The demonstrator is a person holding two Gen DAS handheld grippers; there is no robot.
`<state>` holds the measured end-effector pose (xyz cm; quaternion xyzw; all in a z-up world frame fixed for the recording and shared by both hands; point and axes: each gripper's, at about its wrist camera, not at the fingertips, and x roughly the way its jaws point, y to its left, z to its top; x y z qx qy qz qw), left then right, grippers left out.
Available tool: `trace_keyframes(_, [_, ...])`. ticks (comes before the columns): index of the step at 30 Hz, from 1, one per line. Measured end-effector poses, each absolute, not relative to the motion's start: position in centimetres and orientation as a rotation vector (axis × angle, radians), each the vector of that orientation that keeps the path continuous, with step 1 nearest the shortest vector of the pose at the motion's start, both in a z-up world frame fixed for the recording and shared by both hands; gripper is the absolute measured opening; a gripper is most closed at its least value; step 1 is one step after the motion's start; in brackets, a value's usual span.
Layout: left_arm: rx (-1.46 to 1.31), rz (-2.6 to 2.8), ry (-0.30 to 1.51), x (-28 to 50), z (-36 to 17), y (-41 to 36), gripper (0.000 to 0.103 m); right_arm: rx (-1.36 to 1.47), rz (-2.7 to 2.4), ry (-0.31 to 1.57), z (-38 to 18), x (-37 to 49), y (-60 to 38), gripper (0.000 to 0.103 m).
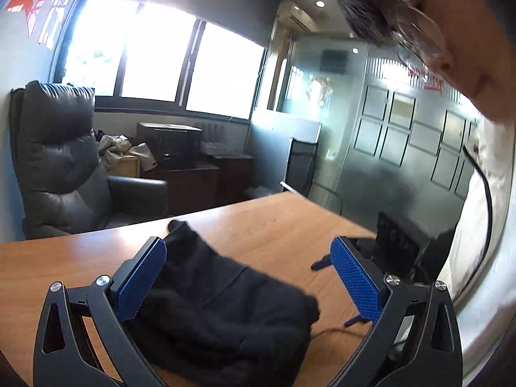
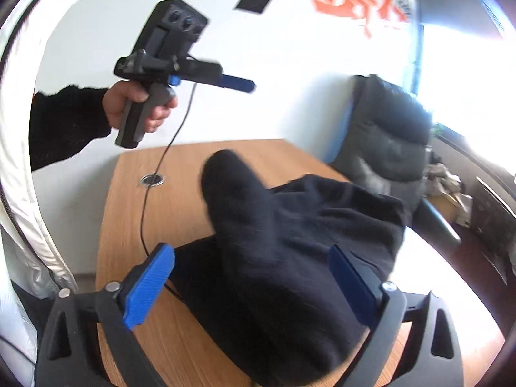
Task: Fold clothes
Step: 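Withdraw both open grippers from the folded jacket bundle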
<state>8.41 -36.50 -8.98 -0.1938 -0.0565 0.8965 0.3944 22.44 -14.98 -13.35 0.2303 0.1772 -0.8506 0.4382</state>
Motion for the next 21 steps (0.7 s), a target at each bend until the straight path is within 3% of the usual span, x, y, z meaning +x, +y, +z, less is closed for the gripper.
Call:
trace_keyframes(3, [-0.543, 2.170, -0.310, 6.3, -11.0, -32.4, 0.103, 0.697, -2.185, 0.462, -14.3, 20.6, -13.2, 0.100])
trace_keyframes(7, [-0.910, 2.184, -0.285, 2.6, -19.4, -28.0, 0.103, 0.757, -2.252, 0.347, -15.5, 20.6, -10.8, 0.098])
trace_keyframes(10, [-1.111, 2.220, -0.253, 3.1, -24.7, -28.9, 0.100, 0.794, -2.342, 0.257, -15.3, 18.9, -10.3, 0.098])
trace_keyframes(14, [-1.005, 2.301, -0.137, 6.6, -26.1, -30.1, 0.098, 0.912, -2.409, 0.161, -15.3, 16.0, -10.2, 0.099])
trace_keyframes(19, [-0.944, 2.379, -0.131, 8.7, -27.1, -30.3, 0.098, 1.132, -2.341, 0.354, -20.0, 14.0, -12.5, 0.096])
trace_keyframes(21, [-0.907, 2.398, -0.163, 9.4, -28.0, -30.6, 0.098, 1.143, -2.360, 0.268, -20.8, 14.6, -11.4, 0.096])
